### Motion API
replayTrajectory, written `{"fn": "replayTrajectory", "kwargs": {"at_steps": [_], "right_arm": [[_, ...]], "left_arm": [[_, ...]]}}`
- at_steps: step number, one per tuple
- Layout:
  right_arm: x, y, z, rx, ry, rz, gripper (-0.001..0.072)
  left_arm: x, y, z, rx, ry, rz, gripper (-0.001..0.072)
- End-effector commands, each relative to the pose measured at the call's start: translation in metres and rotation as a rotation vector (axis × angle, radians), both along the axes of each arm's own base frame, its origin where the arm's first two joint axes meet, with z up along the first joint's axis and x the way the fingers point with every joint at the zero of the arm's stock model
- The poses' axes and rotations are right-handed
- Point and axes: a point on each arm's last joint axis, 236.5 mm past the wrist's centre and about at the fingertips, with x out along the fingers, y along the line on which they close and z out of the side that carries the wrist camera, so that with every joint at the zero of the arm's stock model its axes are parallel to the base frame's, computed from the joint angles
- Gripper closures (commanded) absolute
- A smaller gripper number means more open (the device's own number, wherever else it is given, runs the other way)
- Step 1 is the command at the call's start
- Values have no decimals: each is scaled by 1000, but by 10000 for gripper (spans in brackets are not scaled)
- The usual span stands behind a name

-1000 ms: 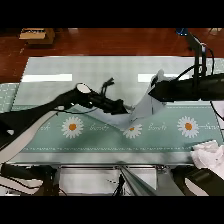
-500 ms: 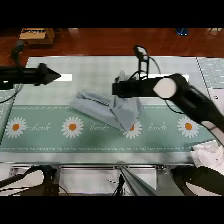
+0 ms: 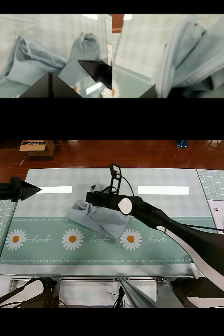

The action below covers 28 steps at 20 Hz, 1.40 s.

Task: Fold the shirts.

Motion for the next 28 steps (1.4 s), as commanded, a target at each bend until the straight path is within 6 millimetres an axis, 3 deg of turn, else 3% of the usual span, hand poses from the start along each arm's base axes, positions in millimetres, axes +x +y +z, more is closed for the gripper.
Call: {"fn": "replayTrajectory", "kwargs": {"at_steps": [1, 4, 6, 8, 10, 12, 14, 15, 16, 17, 18, 21, 24, 28], "right_arm": [[8, 25, 3, 68, 13, -15, 632], [-12, 29, -14, 37, 100, 44, 255], [-33, 27, -26, -31, 145, 139, 179], [-58, 10, -33, -140, 178, 278, 171], [-73, -41, -44, -344, 213, 379, 172], [-64, -138, -55, -669, 263, 341, 173], [-49, -241, -48, -938, 322, 229, 173], [-47, -275, -47, -968, 372, 176, 173], [-52, -296, -53, -919, 447, 122, 172], [-61, -301, -63, -821, 518, 92, 169], [-72, -294, -76, -682, 587, 72, 148], [-92, -240, -108, -309, 681, 42, 115], [-76, -186, -116, -41, 612, -76, 115], [-59, -146, -119, 17, 503, -187, 119]], "left_arm": [[-4, -4, 1, -2, 6, -21, 687], [-4, -7, 1, -2, 6, -30, 687], [-5, -11, 1, -2, 6, -38, 687], [-5, -11, 0, -2, 6, -40, 687], [-4, -11, -1, -3, 9, -40, 687], [-4, -11, -2, -6, 14, -40, 687], [-4, -11, -4, -7, 17, -40, 687], [-4, -11, -4, -7, 17, -41, 687], [-4, -12, -4, -7, 17, -42, 687], [-4, -12, -4, -7, 17, -43, 687], [-4, -12, -4, -7, 17, -45, 687], [-4, -13, -4, -6, 15, -48, 687], [-4, -13, -4, -6, 16, -48, 687], [-4, -13, -4, -6, 15, -48, 687]]}}
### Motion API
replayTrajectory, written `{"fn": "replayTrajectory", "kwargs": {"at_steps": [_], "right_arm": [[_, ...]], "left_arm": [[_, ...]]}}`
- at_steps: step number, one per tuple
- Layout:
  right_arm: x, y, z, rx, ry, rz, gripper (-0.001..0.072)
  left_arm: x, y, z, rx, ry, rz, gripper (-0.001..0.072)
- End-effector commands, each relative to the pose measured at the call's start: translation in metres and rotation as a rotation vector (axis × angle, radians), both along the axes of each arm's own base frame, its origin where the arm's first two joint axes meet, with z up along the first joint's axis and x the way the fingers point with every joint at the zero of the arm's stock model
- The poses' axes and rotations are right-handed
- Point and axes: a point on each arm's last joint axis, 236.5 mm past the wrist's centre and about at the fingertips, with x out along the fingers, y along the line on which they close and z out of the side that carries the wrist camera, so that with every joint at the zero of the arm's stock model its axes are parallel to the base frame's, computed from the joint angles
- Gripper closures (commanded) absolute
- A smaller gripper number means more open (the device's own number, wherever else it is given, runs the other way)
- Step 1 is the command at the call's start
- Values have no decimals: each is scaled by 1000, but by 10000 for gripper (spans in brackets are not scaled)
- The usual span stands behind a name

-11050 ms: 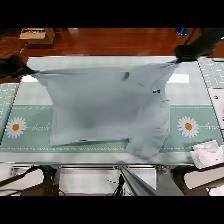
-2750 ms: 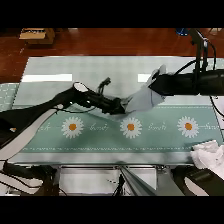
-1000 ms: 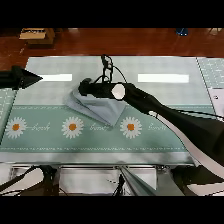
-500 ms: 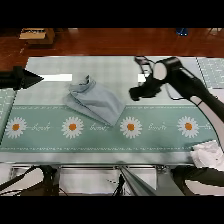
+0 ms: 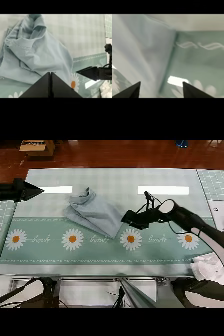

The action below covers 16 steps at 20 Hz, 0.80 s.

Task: Fold the shirts.

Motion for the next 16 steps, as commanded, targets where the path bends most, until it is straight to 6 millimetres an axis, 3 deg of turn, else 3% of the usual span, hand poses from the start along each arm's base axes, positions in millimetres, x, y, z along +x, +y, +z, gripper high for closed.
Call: {"fn": "replayTrajectory", "kwargs": {"at_steps": [1, 4, 5, 7, 8, 10, 12, 14, 16], "right_arm": [[19, 30, -6, 75, -54, -198, 119], [4, 47, -31, 68, 16, -203, 126], [2, 48, -34, 70, 33, -208, 183], [7, 47, -24, 85, 17, -204, 681], [13, 46, -7, 98, -38, -165, 678], [24, 38, 51, 119, -206, -39, 678], [31, 6, 117, 124, -301, -20, 678], [24, -50, 179, 58, -360, -39, 678], [4, -119, 218, -110, -383, -79, 678]], "left_arm": [[0, 0, 0, -1, 0, -2, 687], [0, -1, 0, -2, 3, -1, 687], [-1, -1, 0, -3, 5, -3, 687], [-1, -1, 0, -3, 5, -2, 687], [-1, -1, 0, -3, 5, -2, 687], [-1, -1, 0, -2, 4, -2, 687], [1, 0, -1, -1, 2, 3, 687], [4, 0, 0, 5, -6, 12, 687], [6, -4, -1, 8, -11, 6, 687]]}}
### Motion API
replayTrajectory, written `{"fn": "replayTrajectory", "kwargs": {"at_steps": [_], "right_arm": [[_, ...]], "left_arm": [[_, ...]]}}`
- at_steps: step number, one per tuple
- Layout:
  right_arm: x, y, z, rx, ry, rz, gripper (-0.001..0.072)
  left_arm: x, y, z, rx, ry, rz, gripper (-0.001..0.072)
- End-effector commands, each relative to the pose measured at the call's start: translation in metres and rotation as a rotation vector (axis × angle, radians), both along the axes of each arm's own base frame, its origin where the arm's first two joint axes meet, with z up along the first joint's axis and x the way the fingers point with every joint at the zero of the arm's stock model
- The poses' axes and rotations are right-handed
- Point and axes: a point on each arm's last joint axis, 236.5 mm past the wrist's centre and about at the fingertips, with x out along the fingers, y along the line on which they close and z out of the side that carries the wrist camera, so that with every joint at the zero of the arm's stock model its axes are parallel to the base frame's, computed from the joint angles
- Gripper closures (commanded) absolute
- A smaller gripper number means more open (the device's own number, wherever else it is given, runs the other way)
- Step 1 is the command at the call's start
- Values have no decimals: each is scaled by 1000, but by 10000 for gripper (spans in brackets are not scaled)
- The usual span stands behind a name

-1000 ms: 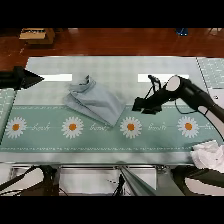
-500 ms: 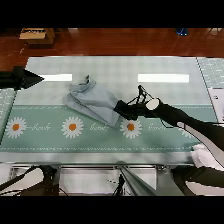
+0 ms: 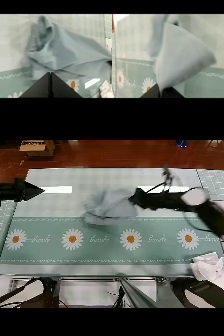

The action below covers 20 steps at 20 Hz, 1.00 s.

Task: Fold the shirts.

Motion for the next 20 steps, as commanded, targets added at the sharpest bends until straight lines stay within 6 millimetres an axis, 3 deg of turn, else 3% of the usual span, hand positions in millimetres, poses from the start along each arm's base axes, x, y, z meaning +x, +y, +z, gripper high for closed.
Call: {"fn": "replayTrajectory", "kwargs": {"at_steps": [1, 5, 8, 11, 13, 20], "right_arm": [[-48, -125, 65, -308, -12, -119, 678], [-118, -273, 121, -643, 23, -484, 678], [-181, -342, 119, -825, 194, -645, 680], [-220, -374, 107, -867, 364, -732, 680], [-229, -385, 102, -847, 421, -783, 680], [-292, -415, 89, -914, 712, -924, 678]], "left_arm": [[5, -4, -2, 6, -8, 0, 687], [9, -18, -13, -1, 14, -29, 687], [12, -29, -25, -10, 42, -56, 687], [17, -34, -36, -8, 52, -67, 687], [19, -36, -41, -2, 50, -78, 687], [30, -29, -53, 27, 21, -66, 686]]}}
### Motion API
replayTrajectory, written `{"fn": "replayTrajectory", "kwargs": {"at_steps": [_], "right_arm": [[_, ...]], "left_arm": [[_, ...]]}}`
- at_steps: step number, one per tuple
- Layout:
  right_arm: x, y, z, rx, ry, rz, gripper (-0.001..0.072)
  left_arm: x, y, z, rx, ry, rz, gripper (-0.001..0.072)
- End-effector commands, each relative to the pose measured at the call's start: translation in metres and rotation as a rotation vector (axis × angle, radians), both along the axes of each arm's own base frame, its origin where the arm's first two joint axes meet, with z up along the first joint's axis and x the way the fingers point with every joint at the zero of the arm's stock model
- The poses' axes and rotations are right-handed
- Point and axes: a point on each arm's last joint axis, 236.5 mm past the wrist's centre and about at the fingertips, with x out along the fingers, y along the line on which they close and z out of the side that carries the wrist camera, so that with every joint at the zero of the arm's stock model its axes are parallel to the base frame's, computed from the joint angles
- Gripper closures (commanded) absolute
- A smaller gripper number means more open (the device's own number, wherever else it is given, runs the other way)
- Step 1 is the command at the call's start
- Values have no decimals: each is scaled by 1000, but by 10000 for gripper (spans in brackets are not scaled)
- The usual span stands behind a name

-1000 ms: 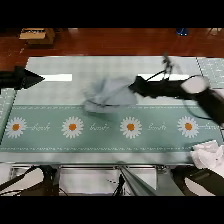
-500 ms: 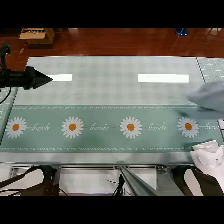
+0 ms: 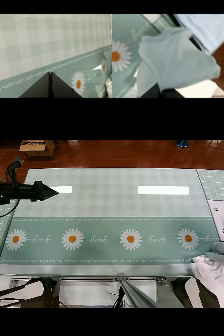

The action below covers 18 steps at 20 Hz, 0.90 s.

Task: Fold the shirts.

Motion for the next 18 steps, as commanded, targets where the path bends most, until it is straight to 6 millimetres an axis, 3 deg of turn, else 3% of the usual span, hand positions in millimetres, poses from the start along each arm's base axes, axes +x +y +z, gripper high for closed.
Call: {"fn": "replayTrajectory", "kwargs": {"at_steps": [1, 5, 10, 16, 18], "right_arm": [[-42, -13, -3, -34, 127, -135, 678], [-97, -18, -4, -136, 277, -262, 678], [-144, -10, -44, -126, 506, -320, 678], [-169, -6, -77, -62, 731, -266, 669], [-180, 3, -91, -15, 766, -273, 598]], "left_arm": [[10, 6, -8, 17, -13, 24, 687], [19, 12, -18, 30, -16, 52, 687], [29, 35, -19, 57, -47, 115, 686], [29, 83, -19, 59, -44, 224, 686], [28, 95, -19, 60, -43, 250, 686]]}}
